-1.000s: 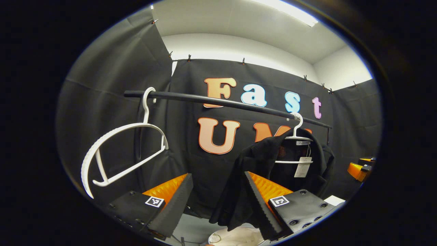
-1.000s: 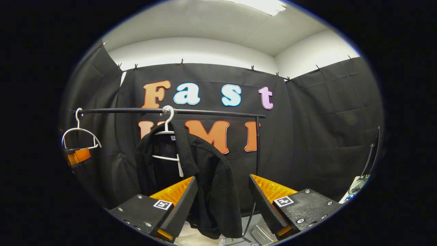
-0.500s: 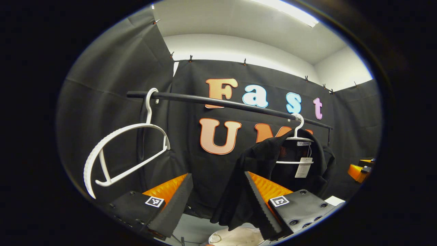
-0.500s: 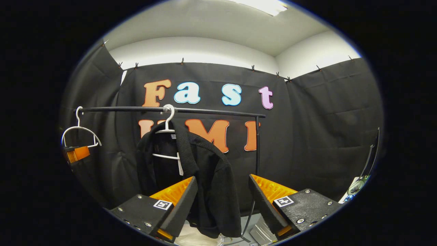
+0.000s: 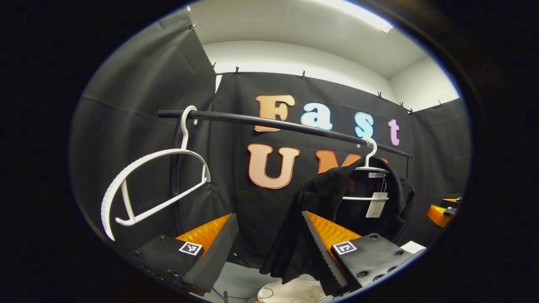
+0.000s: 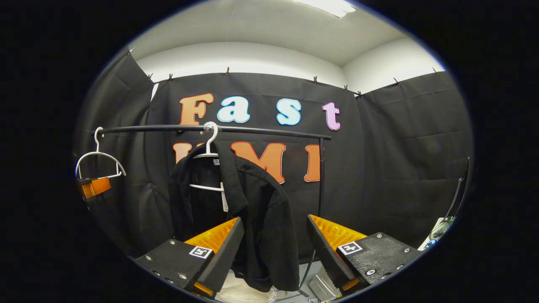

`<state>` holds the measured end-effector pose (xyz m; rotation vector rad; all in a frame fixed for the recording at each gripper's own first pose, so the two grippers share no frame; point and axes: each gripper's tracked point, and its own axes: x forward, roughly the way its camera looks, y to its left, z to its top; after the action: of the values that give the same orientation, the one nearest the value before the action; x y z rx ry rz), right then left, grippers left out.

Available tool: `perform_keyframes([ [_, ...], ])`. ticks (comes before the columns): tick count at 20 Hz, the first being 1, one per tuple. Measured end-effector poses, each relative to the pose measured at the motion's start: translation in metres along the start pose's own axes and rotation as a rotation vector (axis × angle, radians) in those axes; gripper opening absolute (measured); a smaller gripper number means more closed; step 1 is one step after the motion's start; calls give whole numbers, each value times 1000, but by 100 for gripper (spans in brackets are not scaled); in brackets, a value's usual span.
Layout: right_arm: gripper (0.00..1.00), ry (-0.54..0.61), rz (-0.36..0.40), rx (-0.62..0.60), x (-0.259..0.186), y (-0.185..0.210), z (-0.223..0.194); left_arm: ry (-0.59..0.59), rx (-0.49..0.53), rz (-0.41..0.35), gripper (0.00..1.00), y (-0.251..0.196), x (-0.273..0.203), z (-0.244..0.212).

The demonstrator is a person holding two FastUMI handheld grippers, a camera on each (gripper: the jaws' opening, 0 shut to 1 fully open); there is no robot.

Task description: Grasp the clothes on the hanger with both hands and then place them into the laundry hamper below.

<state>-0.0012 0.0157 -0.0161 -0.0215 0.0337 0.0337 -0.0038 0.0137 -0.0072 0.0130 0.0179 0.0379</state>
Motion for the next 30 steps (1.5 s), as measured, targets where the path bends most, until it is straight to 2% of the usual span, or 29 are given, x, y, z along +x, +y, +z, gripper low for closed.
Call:
perform_keyframes([
  [7, 93, 43, 49, 20, 10, 27, -18, 11, 20, 1, 100, 2, -1, -6],
  [9, 93, 60, 67, 21, 16, 37, -27, 21, 25, 5, 93, 6, -2, -9],
  [15, 93, 124, 80, 49, 36, 50, -57, 48, 46, 18, 93, 8, 5, -26],
  [16, 93, 138, 83, 51, 41, 51, -64, 54, 49, 19, 100, 7, 7, -30],
  [17, 93, 151, 89, 54, 46, 54, -69, 60, 48, 18, 100, 4, 11, -34],
  [19, 100, 172, 103, 56, 60, 58, -78, 75, 45, 7, 100, -4, 17, -44],
  [20, 93, 180, 114, 54, 66, 60, -82, 80, 46, 2, 100, -8, 22, -48],
  [22, 92, 190, 129, 52, 76, 60, -87, 86, 53, -10, 100, -19, 32, -55],
  [23, 90, 193, 138, 56, 83, 61, -89, 91, 57, -14, 96, -25, 37, -59],
  [24, 88, 198, 148, 63, 91, 60, -92, 98, 60, -16, 100, -31, 43, -64],
  [25, 87, 205, 159, 71, 99, 61, -96, 107, 56, -17, 96, -37, 48, -68],
  [27, 84, 212, 195, 91, 112, 64, -99, 123, 43, -36, 96, -55, 62, -76],
  [28, 83, 212, 219, 97, 119, 67, -100, 130, 40, -51, 100, -65, 68, -79],
  [29, 82, 213, 237, 96, 124, 67, -99, 130, 38, -66, 93, -74, 75, -82],
  [30, 81, 216, 249, 95, 128, 65, -100, 128, 33, -88, 96, -86, 82, -84],
])
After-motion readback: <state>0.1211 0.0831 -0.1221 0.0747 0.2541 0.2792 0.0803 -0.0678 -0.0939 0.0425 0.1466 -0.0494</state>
